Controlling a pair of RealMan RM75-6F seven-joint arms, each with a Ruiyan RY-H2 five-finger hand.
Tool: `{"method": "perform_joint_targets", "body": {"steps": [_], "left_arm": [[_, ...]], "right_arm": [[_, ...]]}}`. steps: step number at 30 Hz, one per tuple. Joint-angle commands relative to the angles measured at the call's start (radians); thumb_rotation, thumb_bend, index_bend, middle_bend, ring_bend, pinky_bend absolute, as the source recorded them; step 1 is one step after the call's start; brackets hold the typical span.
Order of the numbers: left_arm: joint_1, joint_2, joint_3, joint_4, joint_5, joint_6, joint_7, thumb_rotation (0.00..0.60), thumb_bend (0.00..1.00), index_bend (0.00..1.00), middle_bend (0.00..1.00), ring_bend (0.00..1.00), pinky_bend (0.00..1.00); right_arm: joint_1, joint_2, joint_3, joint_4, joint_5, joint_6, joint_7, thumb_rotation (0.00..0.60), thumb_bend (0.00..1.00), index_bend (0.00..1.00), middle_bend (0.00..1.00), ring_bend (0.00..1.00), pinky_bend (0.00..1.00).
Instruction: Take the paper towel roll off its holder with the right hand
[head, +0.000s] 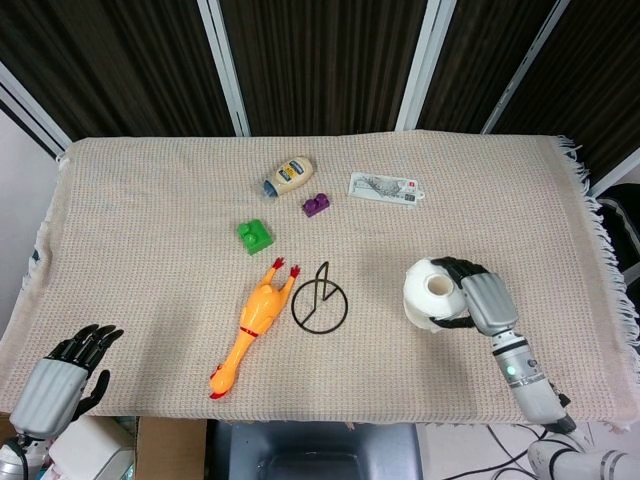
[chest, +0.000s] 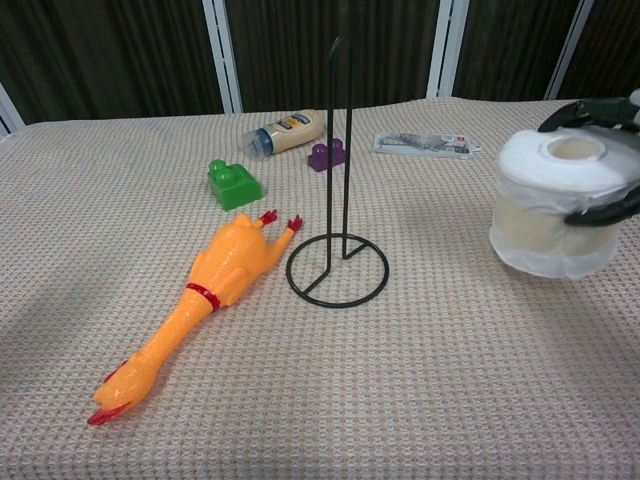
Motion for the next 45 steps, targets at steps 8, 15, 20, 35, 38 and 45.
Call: {"method": "perform_joint_targets", "body": {"steps": [8, 15, 20, 35, 38, 45], "left_arm": [[-0.002, 0.001, 0.002, -0.004, -0.003, -0.01, 0.008, 0.6, 0.55, 0.18, 0.18, 0.17, 0.37], [-0.002, 0.0, 0.0, -0.006, -0.007, -0.011, 0.013, 0.6, 0.55, 0.18, 0.18, 0.17, 0.37], [-0.005, -0.003, -0.001, -0.009, -0.012, -0.021, 0.025, 0.6, 0.55, 0.18, 0.18, 0.17, 0.37], [-0.015, -0.015, -0.021, -0.023, -0.051, -0.047, 0.059, 0.6, 0.55, 0.18, 0.18, 0.17, 0.37], [-0.016, -0.015, -0.025, -0.027, -0.061, -0.048, 0.061, 0.6, 0.55, 0.18, 0.18, 0.17, 0.37], [-0.016, -0.011, -0.021, -0.027, -0.062, -0.052, 0.059, 0.6, 0.55, 0.18, 0.18, 0.17, 0.37]], "right_arm": [[-0.003, 0.076, -0.046, -0.066, 0.019, -0.092, -0.004, 0.6, 0.13, 0.0, 0.0, 0.0, 0.04], [-0.07, 0.198, -0.012, -0.209, -0.019, 0.059, 0.088, 0.6, 0.13, 0.03, 0.03, 0.01, 0.04], [-0.167, 0.235, -0.024, -0.18, -0.049, 0.227, -0.003, 0.6, 0.21, 0.22, 0.08, 0.04, 0.05], [-0.317, 0.23, -0.029, -0.099, 0.074, 0.301, -0.029, 0.6, 0.26, 0.08, 0.08, 0.0, 0.06], [-0.313, 0.259, -0.03, -0.122, 0.073, 0.264, 0.008, 0.6, 0.26, 0.05, 0.06, 0.0, 0.06], [-0.323, 0.252, -0.031, -0.119, 0.041, 0.273, 0.007, 0.6, 0.26, 0.05, 0.06, 0.0, 0.06]]}}
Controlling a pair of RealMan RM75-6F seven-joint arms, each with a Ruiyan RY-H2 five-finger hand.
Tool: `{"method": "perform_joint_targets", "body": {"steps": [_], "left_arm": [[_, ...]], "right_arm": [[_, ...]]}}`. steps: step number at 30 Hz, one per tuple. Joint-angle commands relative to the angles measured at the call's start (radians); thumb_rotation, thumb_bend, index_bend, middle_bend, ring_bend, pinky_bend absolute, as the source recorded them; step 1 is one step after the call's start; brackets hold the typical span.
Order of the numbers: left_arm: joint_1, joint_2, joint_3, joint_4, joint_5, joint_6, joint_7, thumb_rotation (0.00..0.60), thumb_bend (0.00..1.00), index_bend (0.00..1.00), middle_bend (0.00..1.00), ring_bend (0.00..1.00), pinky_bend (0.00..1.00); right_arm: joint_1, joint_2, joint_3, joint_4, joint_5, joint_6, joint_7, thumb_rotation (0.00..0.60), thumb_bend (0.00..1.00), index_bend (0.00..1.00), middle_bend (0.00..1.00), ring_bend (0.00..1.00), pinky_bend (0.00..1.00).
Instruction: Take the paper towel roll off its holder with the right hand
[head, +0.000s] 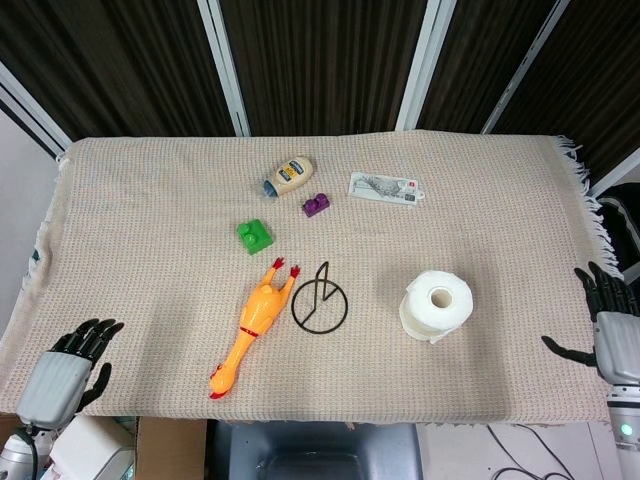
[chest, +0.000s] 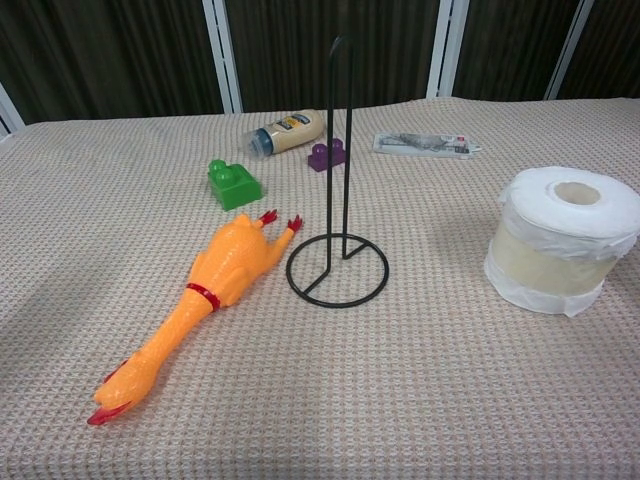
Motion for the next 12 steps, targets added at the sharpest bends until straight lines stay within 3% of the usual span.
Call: {"method": "perform_joint_targets", "body": {"steps": [1, 12], "left_arm": [[0.001, 0.001, 0.0, 0.0, 0.001, 0.003, -0.004, 0.6, 0.55, 0.18, 0.18, 0.17, 0.37], [-0.001, 0.004, 0.002, 0.002, 0.0, 0.002, -0.011, 0.6, 0.55, 0.18, 0.18, 0.17, 0.37]], "right_arm": [[-0.002, -0.002, -0.005, 0.001, -0.007, -0.009, -0.01, 0.6, 0.26, 0.05, 0.06, 0.0, 0.06], [-0.005, -0.009, -0.006, 0.007, -0.026, -0.024, -0.015, 0.6, 0.26, 0.05, 0.06, 0.0, 0.06]]}}
